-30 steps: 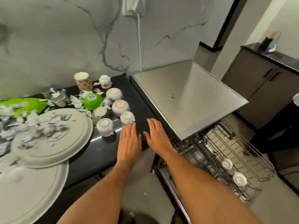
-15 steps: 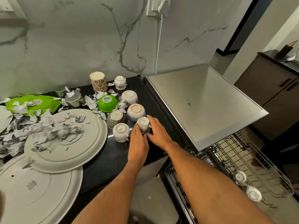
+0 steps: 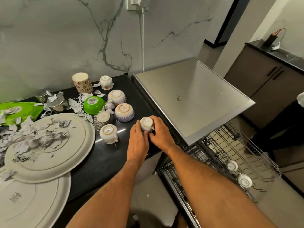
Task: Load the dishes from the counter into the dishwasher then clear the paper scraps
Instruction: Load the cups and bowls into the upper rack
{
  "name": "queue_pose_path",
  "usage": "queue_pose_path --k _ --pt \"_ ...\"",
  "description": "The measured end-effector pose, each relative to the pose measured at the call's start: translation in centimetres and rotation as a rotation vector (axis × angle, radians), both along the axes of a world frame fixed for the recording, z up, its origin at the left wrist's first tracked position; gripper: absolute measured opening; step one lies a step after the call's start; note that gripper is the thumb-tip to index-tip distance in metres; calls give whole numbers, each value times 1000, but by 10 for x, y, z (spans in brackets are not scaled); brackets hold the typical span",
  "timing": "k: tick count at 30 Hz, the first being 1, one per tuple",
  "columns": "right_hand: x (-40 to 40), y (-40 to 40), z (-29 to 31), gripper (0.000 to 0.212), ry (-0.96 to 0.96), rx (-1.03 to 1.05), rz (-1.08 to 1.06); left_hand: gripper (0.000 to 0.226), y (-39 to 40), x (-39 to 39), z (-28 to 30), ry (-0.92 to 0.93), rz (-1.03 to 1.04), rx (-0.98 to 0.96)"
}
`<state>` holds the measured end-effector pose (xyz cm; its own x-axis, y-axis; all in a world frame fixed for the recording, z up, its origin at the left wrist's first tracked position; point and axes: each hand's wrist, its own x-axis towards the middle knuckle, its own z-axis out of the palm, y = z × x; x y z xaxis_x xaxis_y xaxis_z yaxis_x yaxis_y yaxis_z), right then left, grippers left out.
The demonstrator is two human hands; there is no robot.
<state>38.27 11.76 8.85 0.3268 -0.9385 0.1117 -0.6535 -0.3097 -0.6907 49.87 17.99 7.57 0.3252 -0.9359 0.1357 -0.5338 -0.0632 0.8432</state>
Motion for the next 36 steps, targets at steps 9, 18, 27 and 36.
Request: queue_pose_path --k 9,18,27,36 --pt "-112 12 22 71 -45 -43 -176 44 -21 -94 20 -97 -223 -122" --pt "-237 25 7 70 -32 -49 -376 53 -36 -214 14 -151 -465 -98" --pt "-347 37 -38 68 -1 61 -502 54 -42 -329 -30 -181 -597 57" --pt "-403 31 -129 85 148 267 -442 63 -57 -386 -106 -185 -653 396"
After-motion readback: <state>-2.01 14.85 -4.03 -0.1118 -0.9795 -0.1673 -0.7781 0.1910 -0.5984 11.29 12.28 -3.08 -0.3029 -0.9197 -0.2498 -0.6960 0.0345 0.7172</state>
